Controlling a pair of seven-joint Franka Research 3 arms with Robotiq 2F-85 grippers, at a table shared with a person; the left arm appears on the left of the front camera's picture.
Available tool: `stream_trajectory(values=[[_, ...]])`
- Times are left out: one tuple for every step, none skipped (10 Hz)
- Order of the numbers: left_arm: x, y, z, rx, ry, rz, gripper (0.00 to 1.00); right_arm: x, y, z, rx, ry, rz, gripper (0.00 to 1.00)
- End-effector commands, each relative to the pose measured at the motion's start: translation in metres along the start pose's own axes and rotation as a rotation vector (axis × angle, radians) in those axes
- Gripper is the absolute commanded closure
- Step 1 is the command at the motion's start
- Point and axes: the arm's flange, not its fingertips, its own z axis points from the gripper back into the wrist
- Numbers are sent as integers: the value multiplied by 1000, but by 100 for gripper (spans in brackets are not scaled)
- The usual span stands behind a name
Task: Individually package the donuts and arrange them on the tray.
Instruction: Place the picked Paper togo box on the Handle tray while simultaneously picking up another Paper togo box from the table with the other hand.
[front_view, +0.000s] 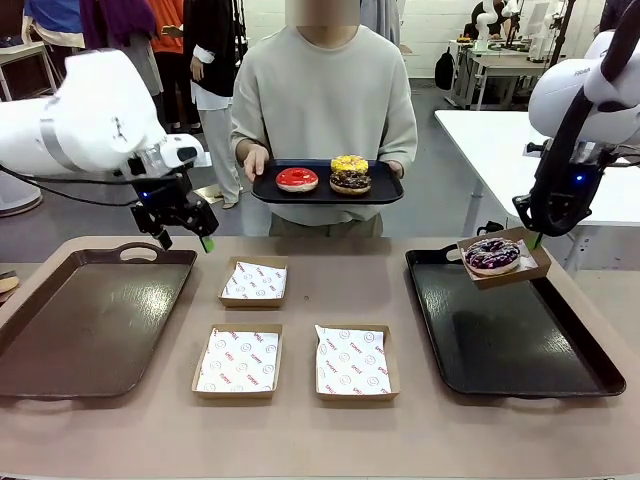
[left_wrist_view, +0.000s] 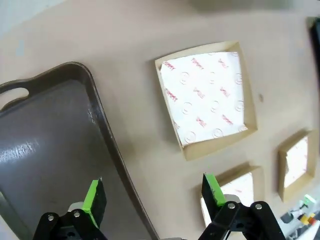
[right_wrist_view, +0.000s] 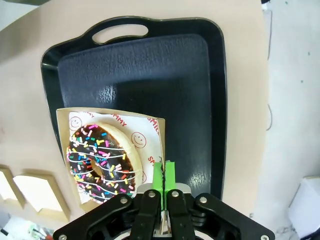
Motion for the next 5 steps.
stream_trajectory(values=[[-6,-13,-20,83,-50,46,0,-2,0,2,1,2,-3,99],[-7,-22,-30,80,-47,40,0,-2,0,2,1,2,-3,99],[-8,-31,-40,82,-42,31,0,-2,0,2,1,2,-3,99],[-7,-40,-47,72,-47,34,0,-2,0,2,1,2,-3,99],[-4,-47,-53,55,-49,42,0,-2,0,2,1,2,-3,99]])
